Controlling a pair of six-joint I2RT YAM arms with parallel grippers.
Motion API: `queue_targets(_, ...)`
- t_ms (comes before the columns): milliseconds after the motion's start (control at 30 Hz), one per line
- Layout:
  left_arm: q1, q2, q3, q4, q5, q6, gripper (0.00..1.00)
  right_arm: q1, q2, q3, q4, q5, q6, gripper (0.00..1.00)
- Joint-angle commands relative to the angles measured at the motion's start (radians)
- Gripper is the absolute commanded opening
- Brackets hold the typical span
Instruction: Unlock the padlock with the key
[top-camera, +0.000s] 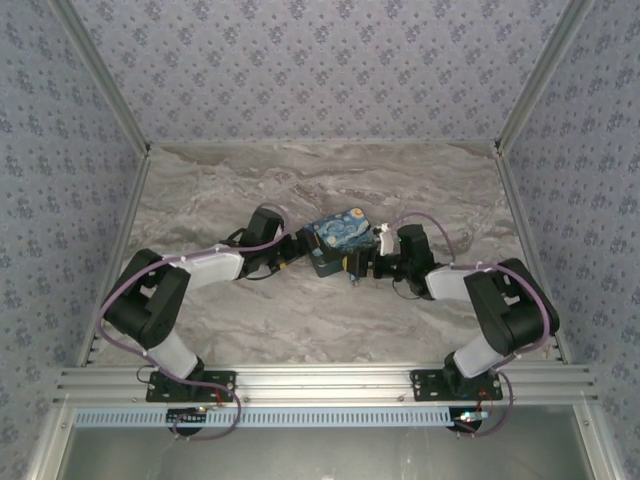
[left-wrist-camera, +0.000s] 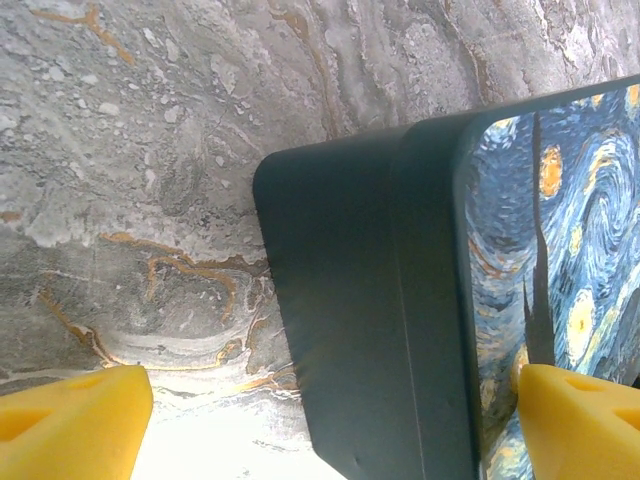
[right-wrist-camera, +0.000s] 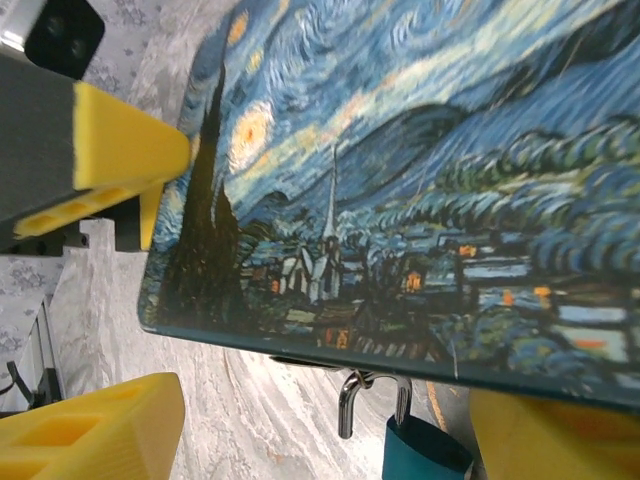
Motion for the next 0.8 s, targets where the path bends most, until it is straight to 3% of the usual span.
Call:
queue_targets(0,0.014,-0.003,-0.028,-0.085,-0.044,-0.001,0.92,0.014,0.030,0.025,0.040,-0.039,-0.028,0.75)
queue_targets(333,0.014,-0.003,-0.029,-0.079,-0.043,-0.007,0.92,0.023,0.061,0.013,0.088,-0.058,-0.014,0.70)
queue_targets(767,0.016,-0.003,-0.031,-0.075,-0.043,-0.011,0.92,0.017,0.052,-0.011,0.126,-0.084,-0.012,0.50)
